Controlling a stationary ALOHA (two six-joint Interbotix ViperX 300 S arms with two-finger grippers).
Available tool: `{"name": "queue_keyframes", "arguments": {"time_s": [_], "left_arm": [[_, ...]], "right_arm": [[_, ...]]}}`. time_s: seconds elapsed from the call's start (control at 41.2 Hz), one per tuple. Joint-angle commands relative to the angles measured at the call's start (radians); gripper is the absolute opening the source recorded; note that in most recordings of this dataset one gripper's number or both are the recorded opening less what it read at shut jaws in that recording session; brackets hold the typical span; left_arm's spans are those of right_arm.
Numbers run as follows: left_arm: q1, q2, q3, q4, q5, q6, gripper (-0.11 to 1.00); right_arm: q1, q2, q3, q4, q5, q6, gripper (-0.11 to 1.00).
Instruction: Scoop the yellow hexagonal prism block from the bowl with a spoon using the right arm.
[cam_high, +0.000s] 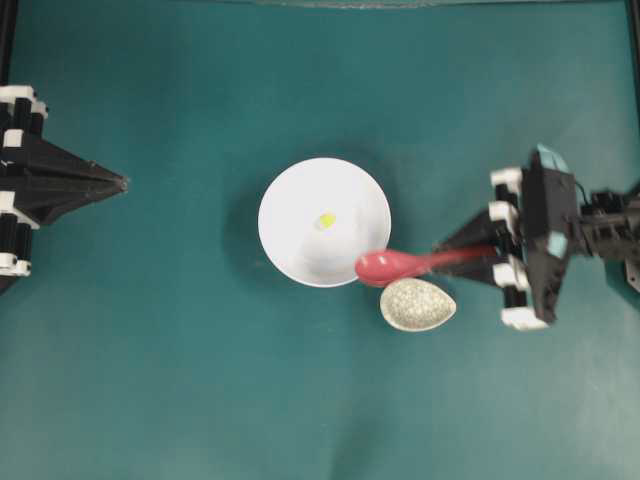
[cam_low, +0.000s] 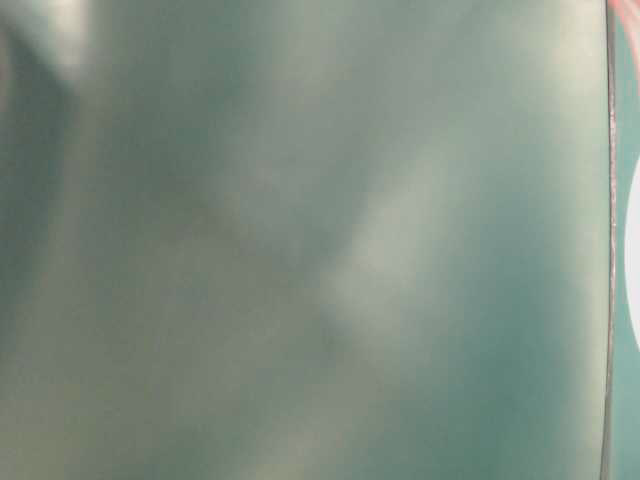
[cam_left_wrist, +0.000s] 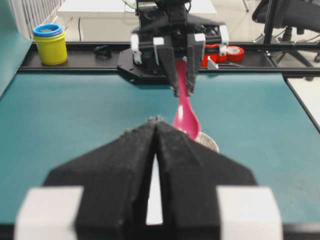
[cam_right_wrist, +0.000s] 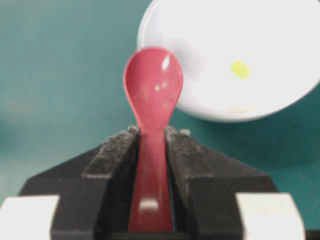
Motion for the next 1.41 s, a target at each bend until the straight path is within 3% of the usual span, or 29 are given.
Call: {"name": "queue_keyframes", "arguments": {"time_s": [0.0,0.339,0.727,1.043,1.382], "left_arm": [[0.002,0.009,-0.017,0.003,-0.002,0.002,-0.01],[0.002,0.005,-0.017,0.003,0.014,0.005,-0.01],[0.002,0.003,-0.017,0.003,0.015,0.005,-0.01],[0.002,0.003,-0.018,0.003,0.015,0.005,-0.01],[0.002,0.003,-0.017,0.005,0.015,0.005,-0.01]], "right_arm": [[-0.066,-0.003,-0.084,-0.003,0.121,-0.011,0.23],[-0.233,0.097,-0.298,-0.021,0.494,-0.005,0.23],[-0.298,0.268,-0.495,-0.086,0.738,0.003,0.23],[-0.301,0.331,-0.543,-0.213,0.801,0.114,0.23],[-0.293,0.368,-0.545,-0.227,0.778,0.12,0.23]]}}
